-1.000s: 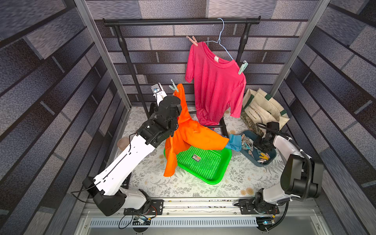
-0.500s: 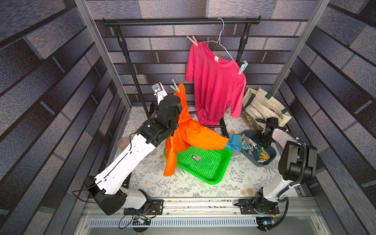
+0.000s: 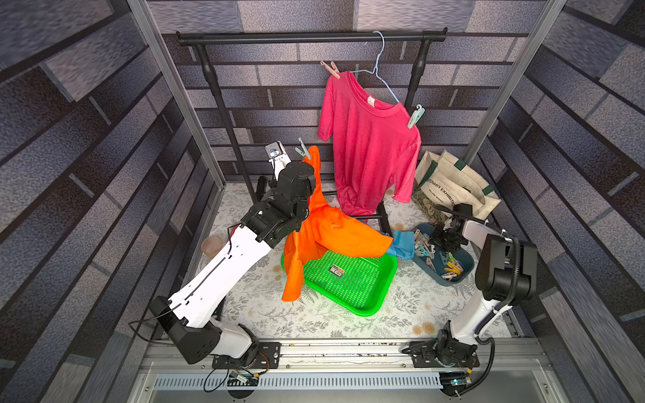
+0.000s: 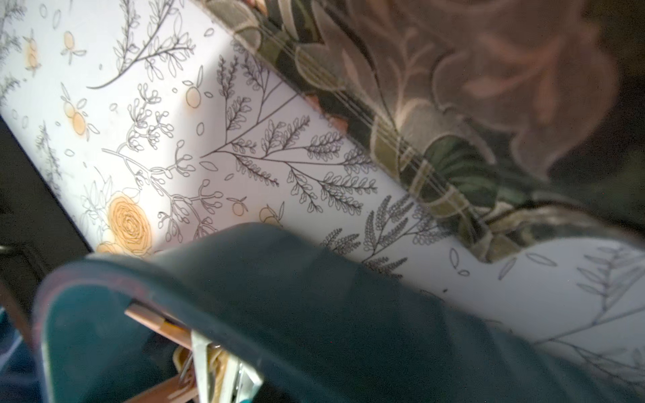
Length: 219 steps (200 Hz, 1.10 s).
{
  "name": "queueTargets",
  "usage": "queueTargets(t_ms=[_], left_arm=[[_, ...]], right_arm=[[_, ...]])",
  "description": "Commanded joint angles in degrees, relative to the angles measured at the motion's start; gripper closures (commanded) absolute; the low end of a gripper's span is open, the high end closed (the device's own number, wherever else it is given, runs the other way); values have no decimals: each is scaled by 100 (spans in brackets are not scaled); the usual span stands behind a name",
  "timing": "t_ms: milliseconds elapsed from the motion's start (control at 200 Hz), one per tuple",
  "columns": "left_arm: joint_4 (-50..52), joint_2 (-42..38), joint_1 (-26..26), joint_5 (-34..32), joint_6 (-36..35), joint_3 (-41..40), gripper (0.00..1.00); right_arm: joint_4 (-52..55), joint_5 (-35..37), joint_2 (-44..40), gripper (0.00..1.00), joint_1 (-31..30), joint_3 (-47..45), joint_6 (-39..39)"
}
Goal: Use clothespins to secure the t-shirt on both sides of the hanger
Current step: Pick up the clothespin from the storage box, then place the clothespin at the center of the board.
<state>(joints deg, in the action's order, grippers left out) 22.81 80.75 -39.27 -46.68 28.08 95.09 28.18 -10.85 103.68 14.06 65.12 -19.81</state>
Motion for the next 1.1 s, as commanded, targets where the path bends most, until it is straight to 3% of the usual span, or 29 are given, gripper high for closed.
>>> queueTargets(t_ms=[0, 266, 476, 646, 802, 1017, 1092], left_arm=[[57, -33, 34, 3, 155, 210, 98], [179, -51, 83, -13, 246, 177, 98], [302, -92, 146, -47, 327, 178, 98], [288, -199, 207, -59, 415, 65, 98], [328, -269, 250, -52, 510, -28, 98], [441, -297, 237, -41, 612, -33, 98], [502, -314, 226, -68, 627, -50, 98]], right_arm=[[11, -55, -319, 85, 38, -129, -60], [171, -238, -1257, 93, 41, -697, -128], [859, -213, -2679, 98, -144, -1317, -142], [1989, 506, -3985, 100, -1051, -1747, -149], [2547, 705, -4848, 100, -1738, -2369, -699], [2291, 783, -4140, 100, -3375, -2418, -1520], [1929, 735, -3835, 100, -3635, -2657, -1707]])
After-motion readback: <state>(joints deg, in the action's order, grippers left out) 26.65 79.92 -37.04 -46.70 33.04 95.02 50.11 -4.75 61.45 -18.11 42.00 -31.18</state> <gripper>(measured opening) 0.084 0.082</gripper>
